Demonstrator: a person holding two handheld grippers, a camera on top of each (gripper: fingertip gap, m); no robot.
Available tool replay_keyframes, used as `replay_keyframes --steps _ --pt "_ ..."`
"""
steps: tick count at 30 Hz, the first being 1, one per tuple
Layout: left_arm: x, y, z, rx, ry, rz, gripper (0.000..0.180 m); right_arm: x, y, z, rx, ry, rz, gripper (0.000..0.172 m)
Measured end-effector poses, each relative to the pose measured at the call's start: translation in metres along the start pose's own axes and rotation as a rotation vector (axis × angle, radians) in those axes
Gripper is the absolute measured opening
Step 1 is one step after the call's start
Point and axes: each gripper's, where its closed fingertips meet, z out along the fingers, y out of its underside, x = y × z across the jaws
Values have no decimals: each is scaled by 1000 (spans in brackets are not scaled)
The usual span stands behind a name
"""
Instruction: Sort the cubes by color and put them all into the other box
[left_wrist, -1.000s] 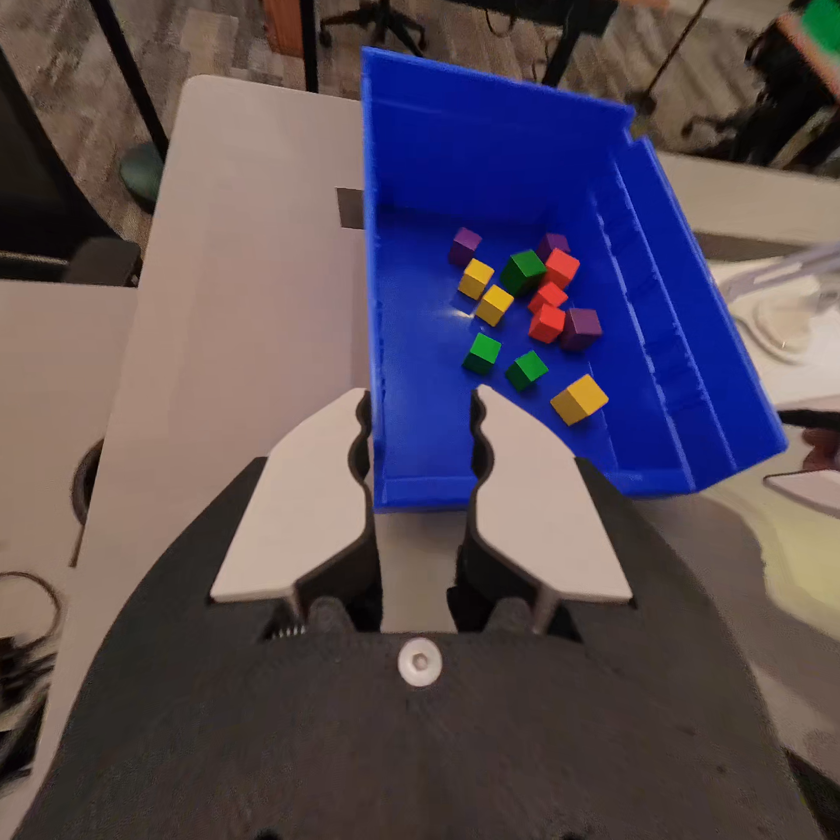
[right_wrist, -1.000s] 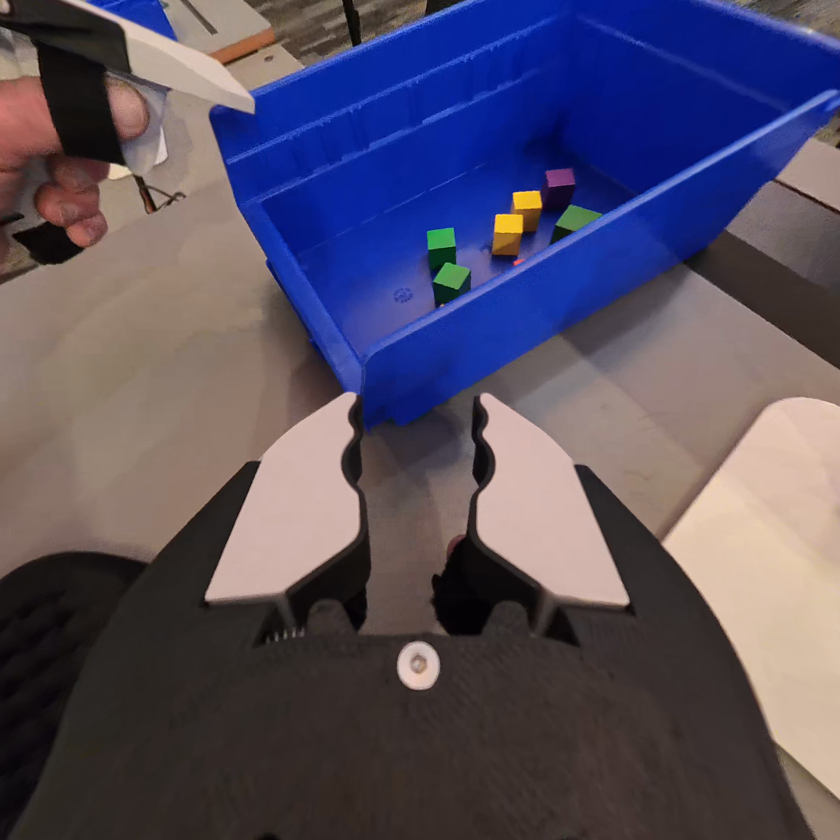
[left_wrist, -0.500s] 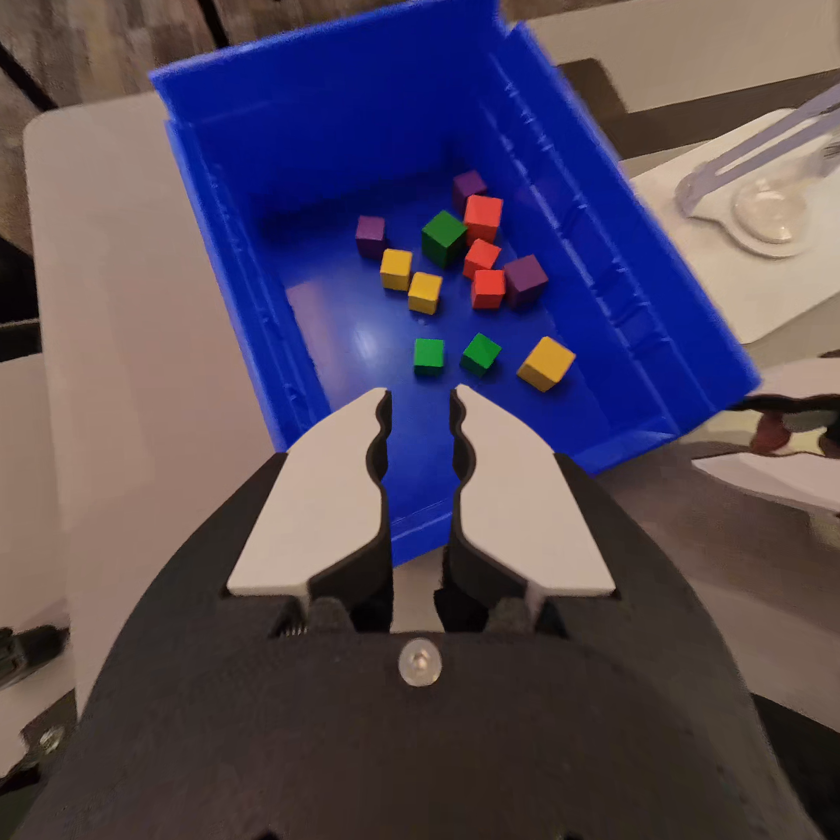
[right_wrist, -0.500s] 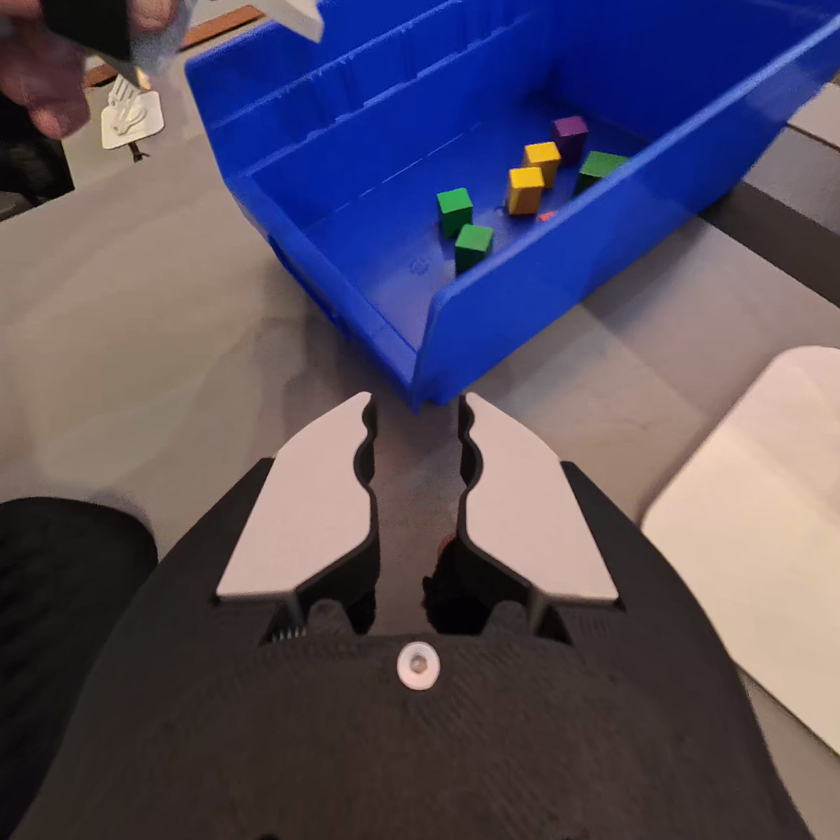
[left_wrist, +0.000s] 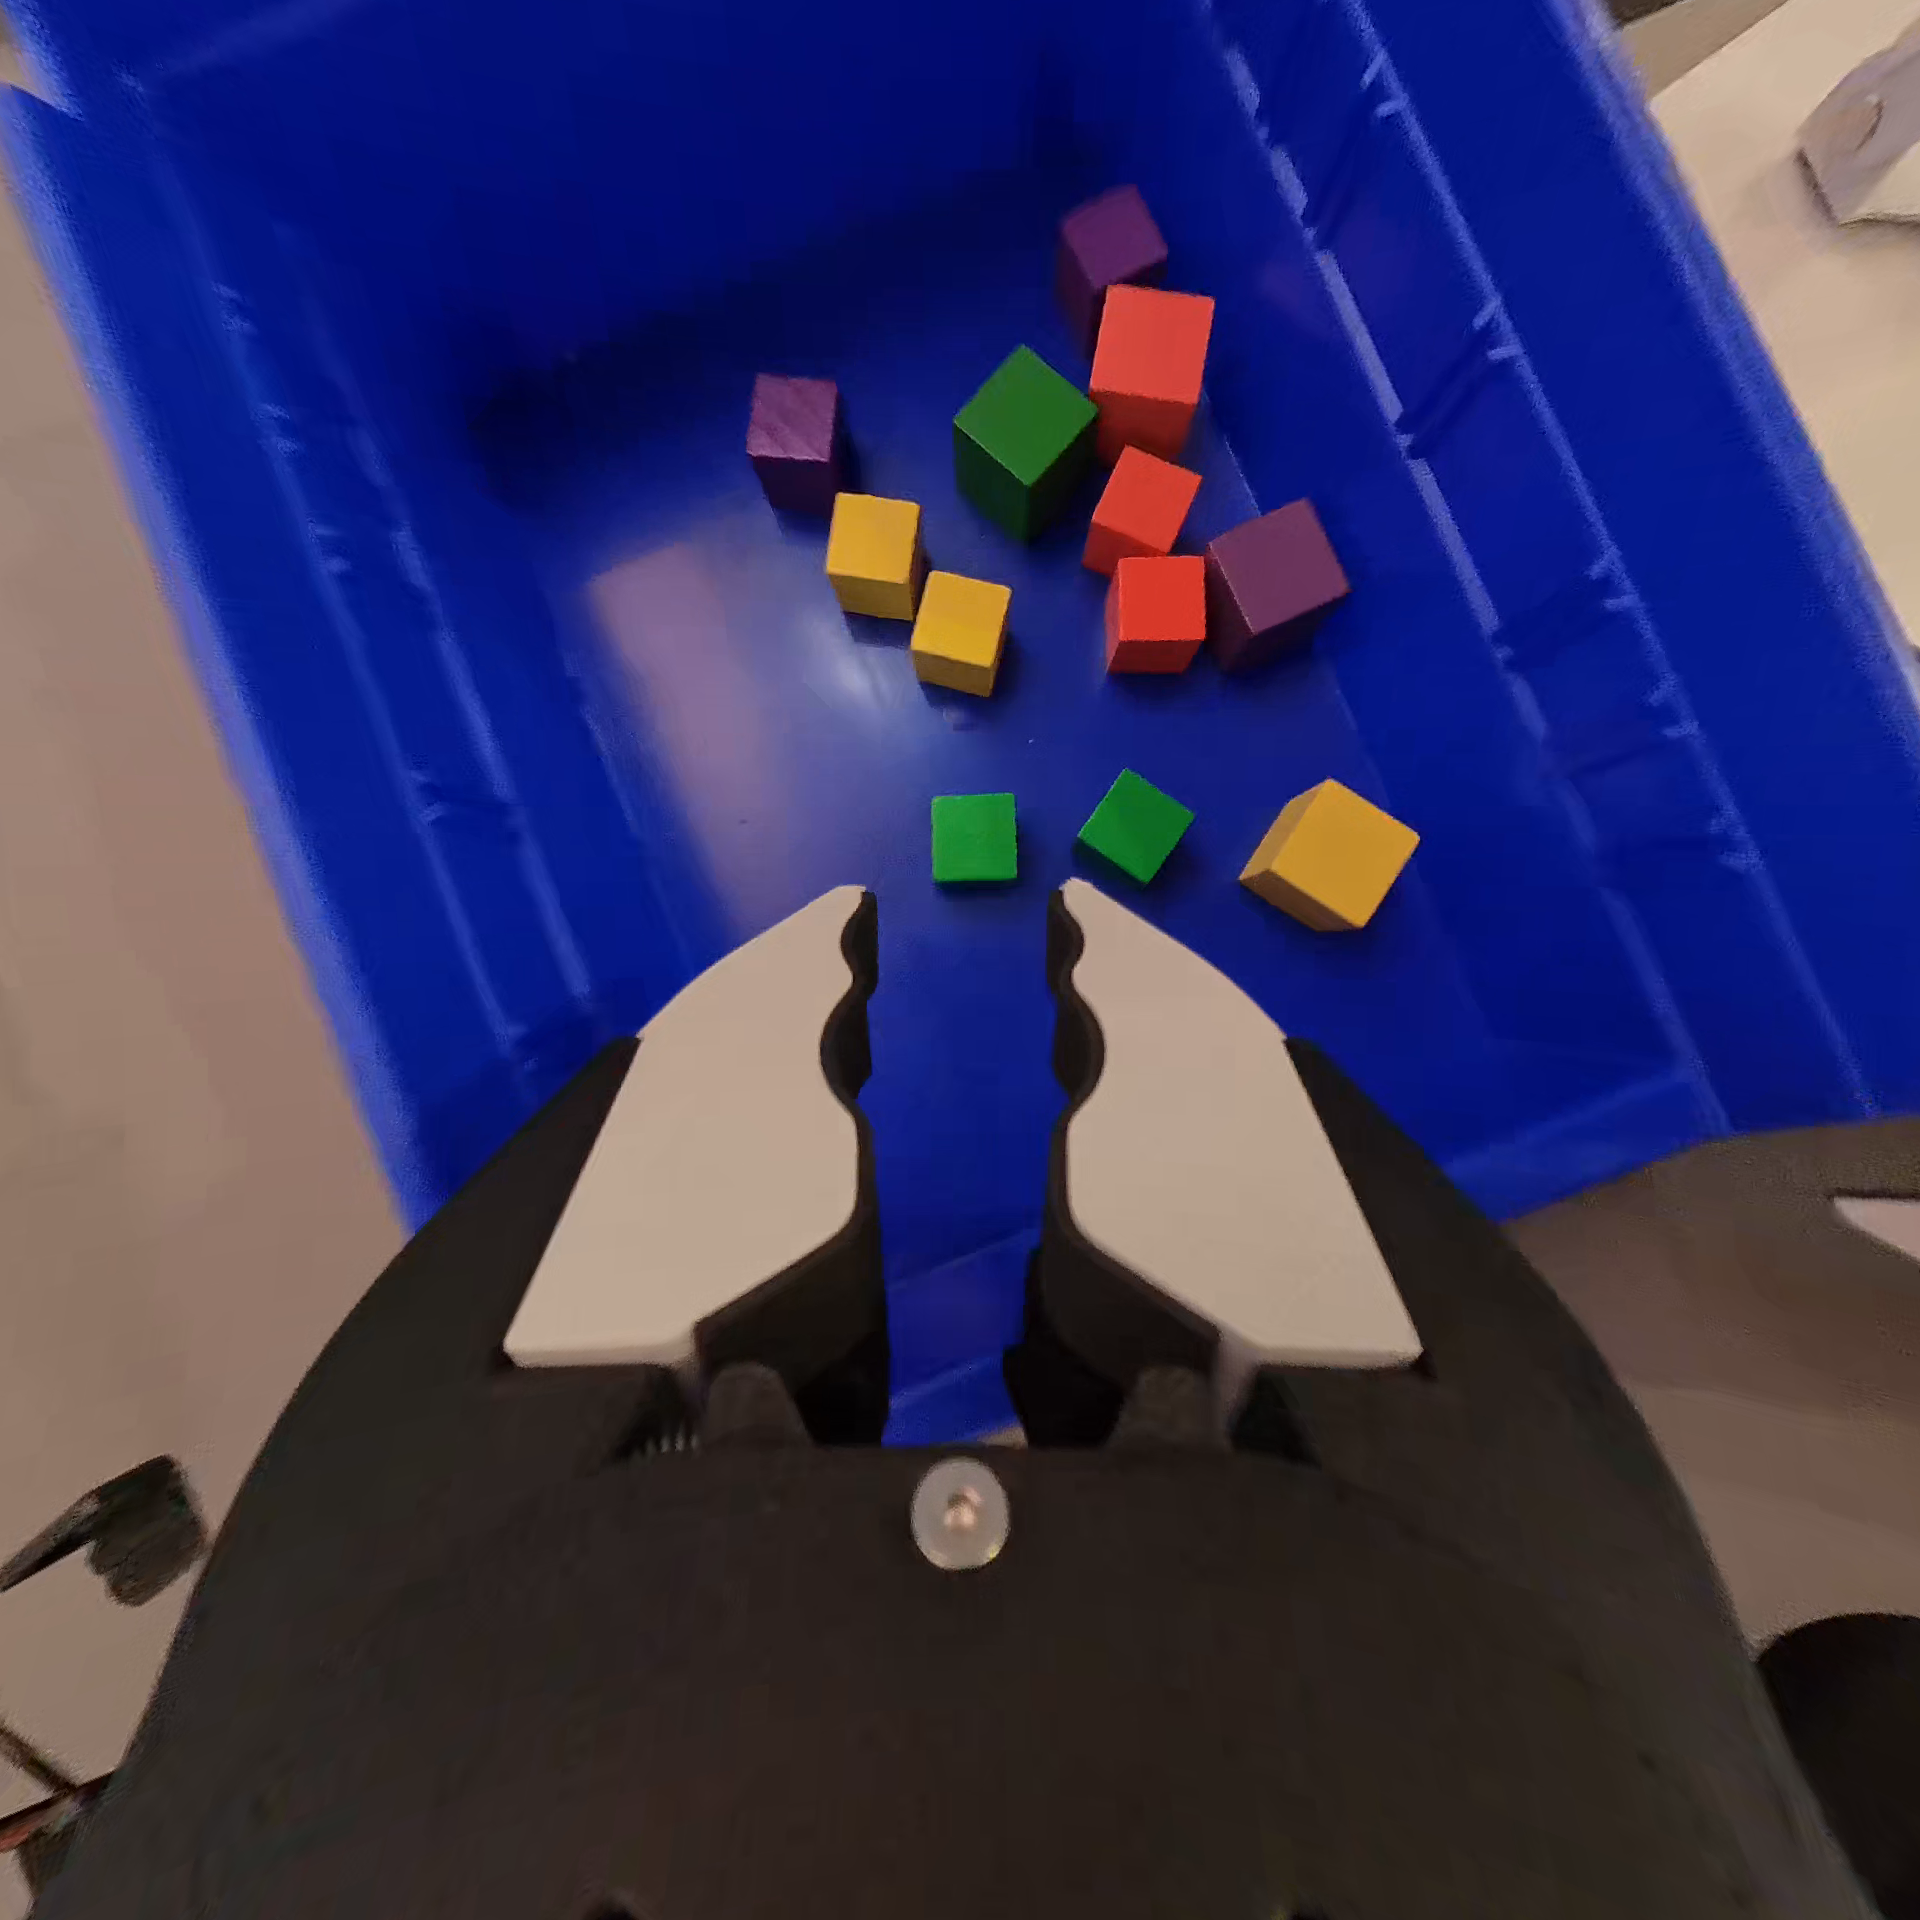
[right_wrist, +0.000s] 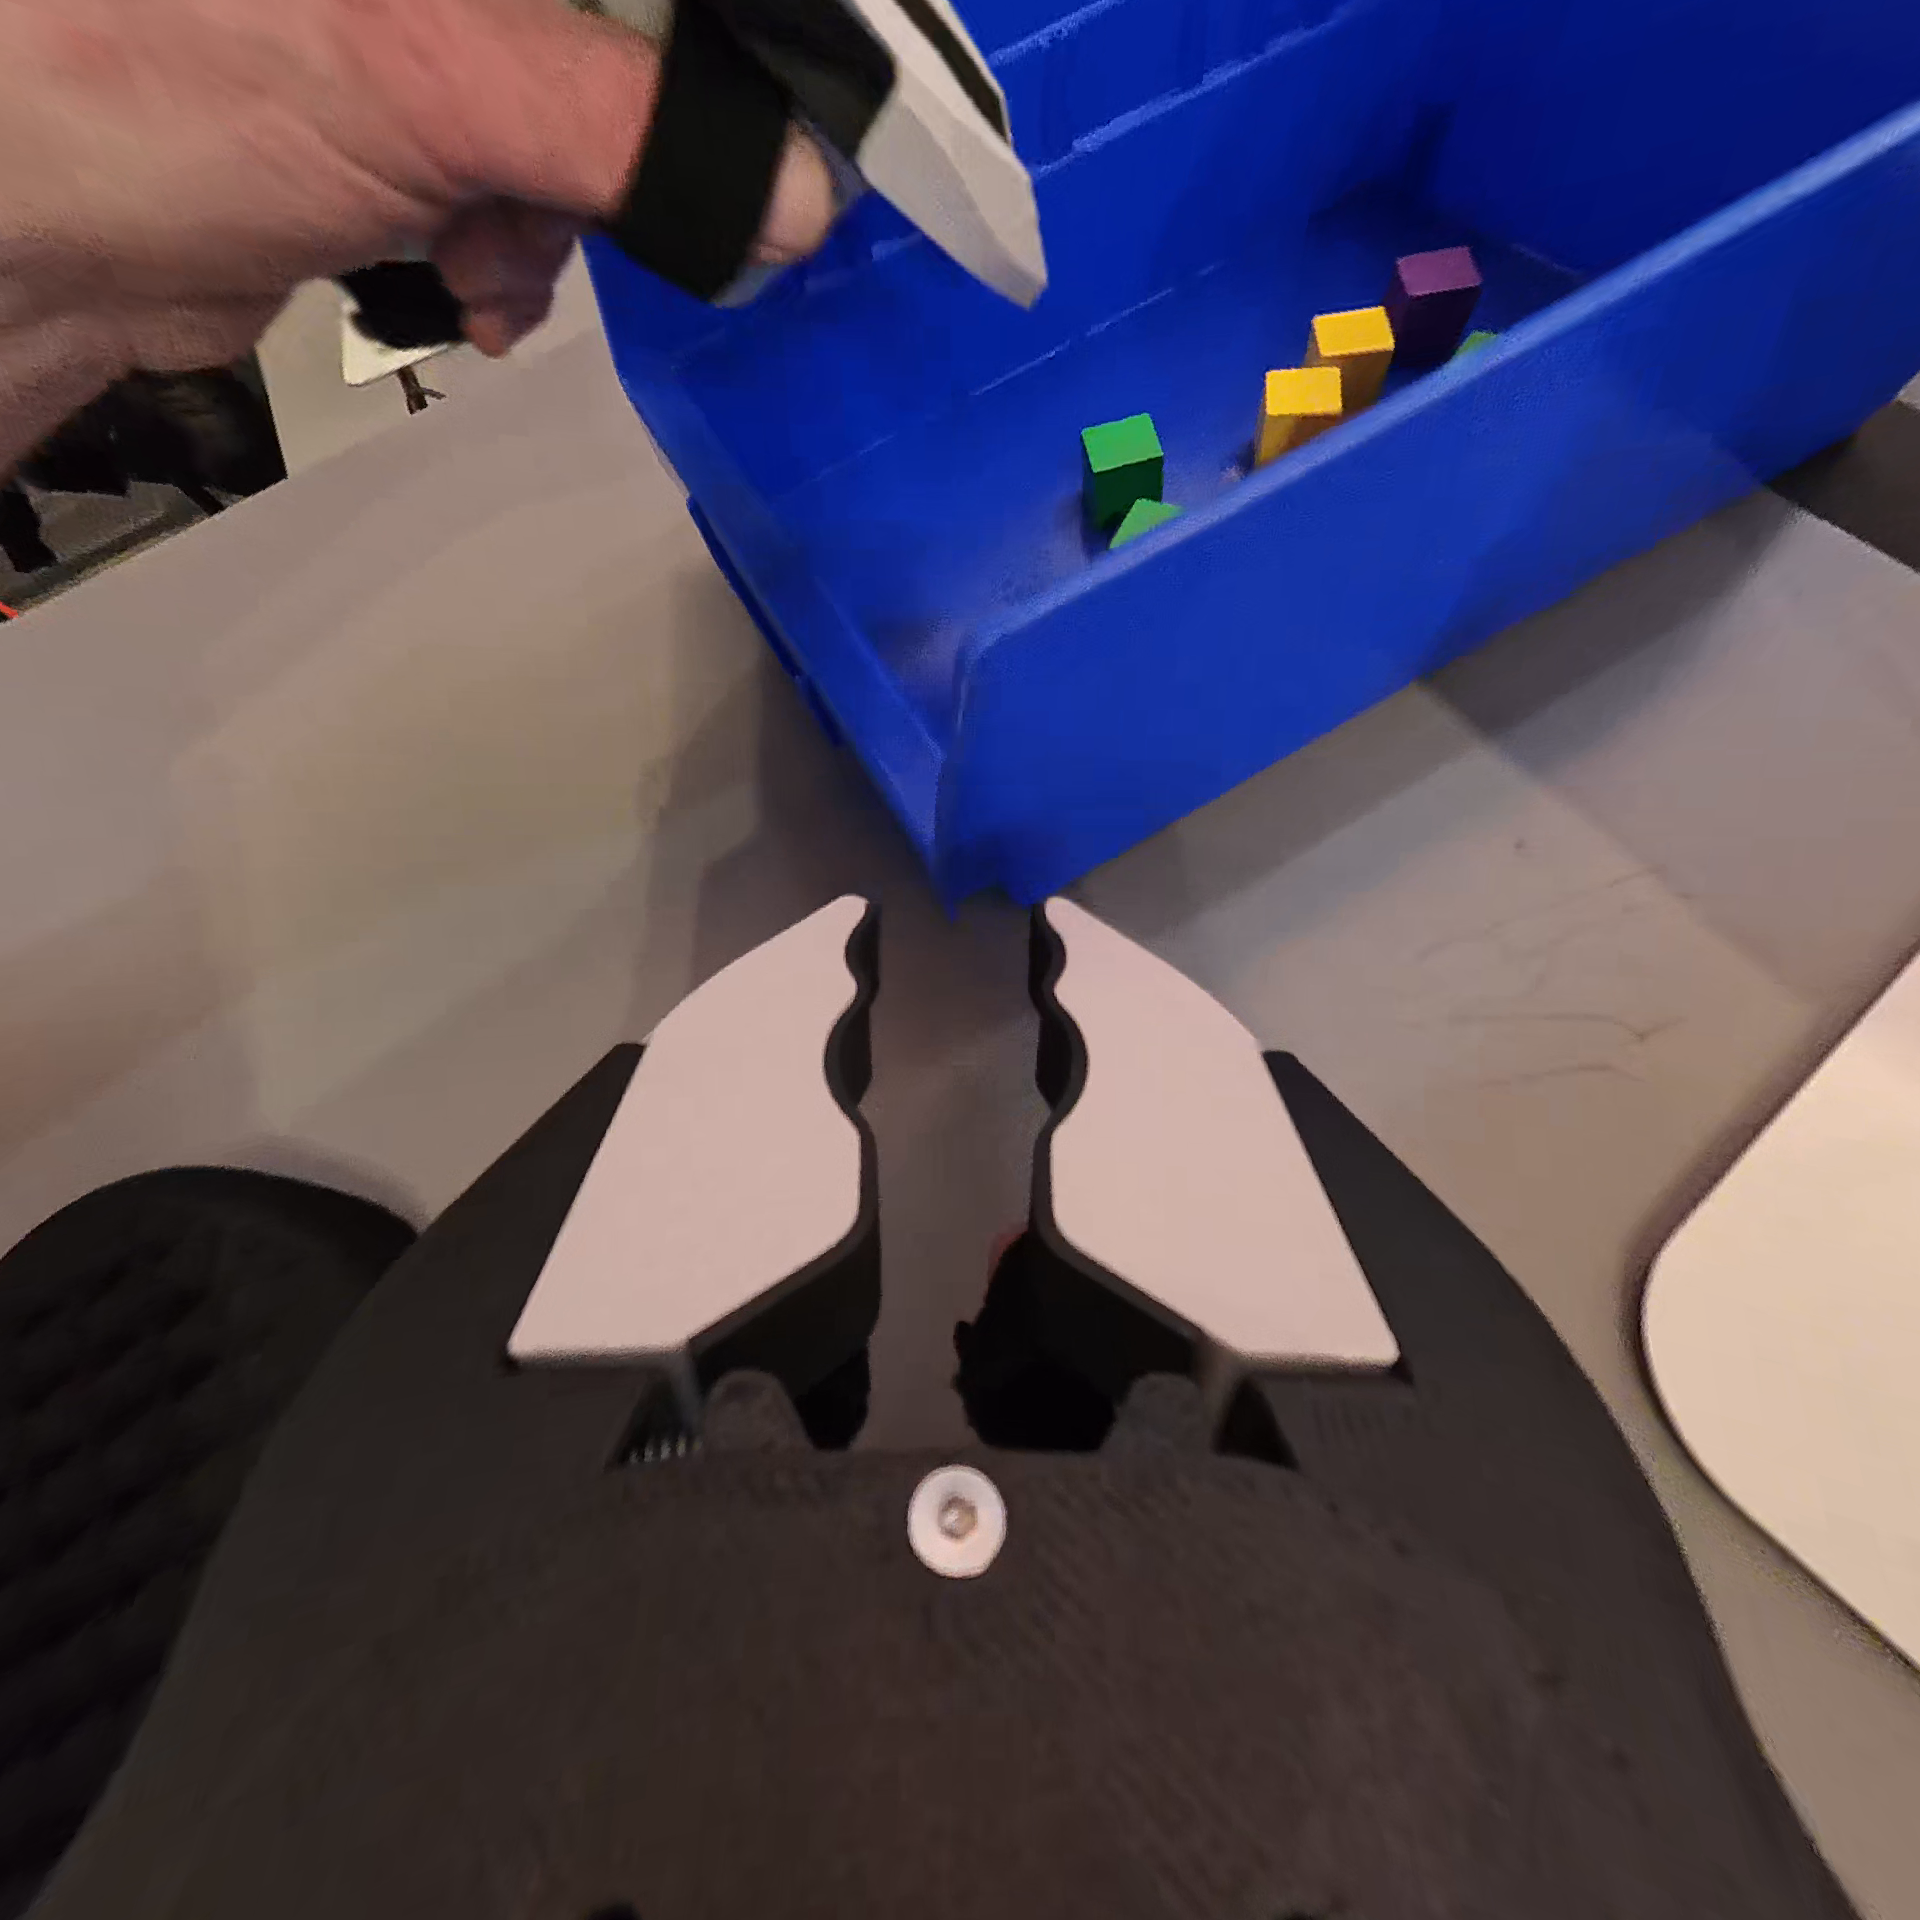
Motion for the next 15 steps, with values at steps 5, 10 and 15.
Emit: replay_keyframes --steps 5,10,15 --pt "5 12 36 -181 32 -18 44 7 6 -24 14 10 6 28" --pt "5 19 56 -258 21 -7 39 12 12 -41 21 7 17 28" --pt "11 18 62 -259 84 -22 22 17 16 -53 36 24 8 28"
